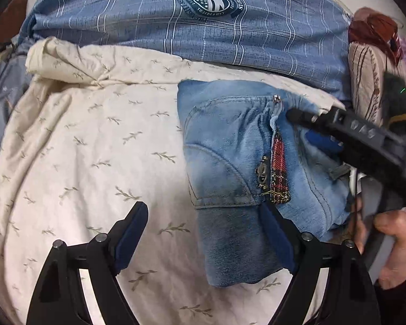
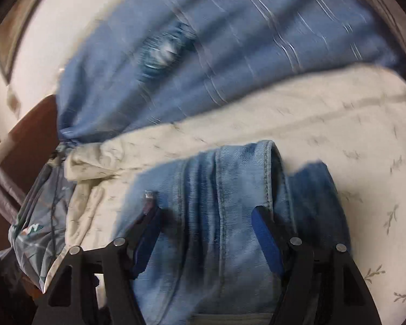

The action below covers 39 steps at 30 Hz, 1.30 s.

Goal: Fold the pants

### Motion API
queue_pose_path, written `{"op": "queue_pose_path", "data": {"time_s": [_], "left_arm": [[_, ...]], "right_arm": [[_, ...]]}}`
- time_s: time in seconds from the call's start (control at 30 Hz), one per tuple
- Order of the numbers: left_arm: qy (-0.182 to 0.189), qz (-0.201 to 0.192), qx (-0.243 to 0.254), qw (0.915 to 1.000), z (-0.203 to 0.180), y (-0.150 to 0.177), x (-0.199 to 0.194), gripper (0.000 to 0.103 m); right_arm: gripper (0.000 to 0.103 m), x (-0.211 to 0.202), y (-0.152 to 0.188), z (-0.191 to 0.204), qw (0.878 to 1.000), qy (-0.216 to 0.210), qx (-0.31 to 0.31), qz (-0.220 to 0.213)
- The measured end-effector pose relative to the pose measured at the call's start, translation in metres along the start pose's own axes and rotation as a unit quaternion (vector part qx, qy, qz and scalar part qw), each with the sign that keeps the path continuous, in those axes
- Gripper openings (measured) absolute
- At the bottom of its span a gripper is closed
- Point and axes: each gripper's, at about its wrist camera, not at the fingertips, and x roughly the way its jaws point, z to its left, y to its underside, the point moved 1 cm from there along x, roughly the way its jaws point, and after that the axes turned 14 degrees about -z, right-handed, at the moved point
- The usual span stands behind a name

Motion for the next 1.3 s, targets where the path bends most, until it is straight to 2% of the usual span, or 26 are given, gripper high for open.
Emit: {"op": "queue_pose_path", "data": {"time_s": [0.03, 0.17, 0.27, 0.4, 0.5, 0.6, 0.63, 0.7, 0.77, 0.87, 0.97, 1.07, 1.3], "left_arm": [[0.002, 0.002, -0.008, 1.0, 0.001, 0.002, 0.001, 0.086], [0.011, 0.007, -0.033, 0.9994, 0.007, 0.006, 0.001, 0.086], [0.014, 0.003, -0.023, 0.9996, 0.002, 0.009, -0.005, 0.086], [-0.026, -0.013, 0.032, 0.9991, -0.012, 0.011, -0.008, 0.088], [-0.035, -0.004, 0.032, 0.9989, -0.012, 0.005, -0.013, 0.089], [-0.04, 0.005, 0.016, 0.9991, -0.009, 0.003, -0.022, 0.089], [-0.041, 0.005, 0.012, 0.9991, -0.008, 0.003, -0.025, 0.089], [-0.045, 0.0, 0.004, 0.999, -0.007, 0.004, -0.035, 0.089], [-0.048, -0.003, -0.002, 0.9989, -0.007, 0.005, -0.043, 0.089], [-0.049, -0.017, -0.005, 0.9987, -0.009, 0.003, -0.054, 0.089], [-0.048, -0.036, -0.001, 0.9982, -0.015, -0.002, -0.067, 0.09], [-0.046, -0.046, 0.009, 0.9978, -0.022, -0.005, -0.077, 0.09], [-0.055, -0.059, 0.019, 0.9965, -0.026, -0.002, -0.085, 0.094]], "right_arm": [[0.07, 0.001, 0.002, -0.004, 1.0, -0.002, 0.003, 0.002], [0.07, -0.003, 0.011, 0.004, 0.998, 0.006, -0.063, 0.005], [0.07, -0.013, 0.017, 0.0, 0.998, 0.001, -0.056, 0.016], [0.07, -0.021, 0.025, 0.005, 0.994, -0.012, -0.106, 0.013], [0.07, -0.029, 0.028, 0.004, 0.994, -0.01, -0.107, 0.014], [0.072, -0.044, 0.03, 0.003, 0.994, 0.015, -0.105, 0.027], [0.072, -0.051, 0.03, 0.002, 0.995, 0.01, -0.096, 0.029], [0.072, -0.073, 0.029, 0.004, 0.996, 0.009, -0.094, 0.001], [0.072, -0.094, 0.028, 0.013, 0.99, 0.021, -0.133, -0.034], [0.072, -0.118, 0.033, 0.017, 0.988, 0.035, -0.139, -0.054], [0.072, -0.135, 0.037, 0.019, 0.988, 0.05, -0.128, -0.069], [0.072, -0.14, 0.041, 0.029, 0.981, 0.078, -0.163, -0.077], [0.072, -0.145, 0.046, 0.034, 0.974, 0.086, -0.193, -0.083]]}}
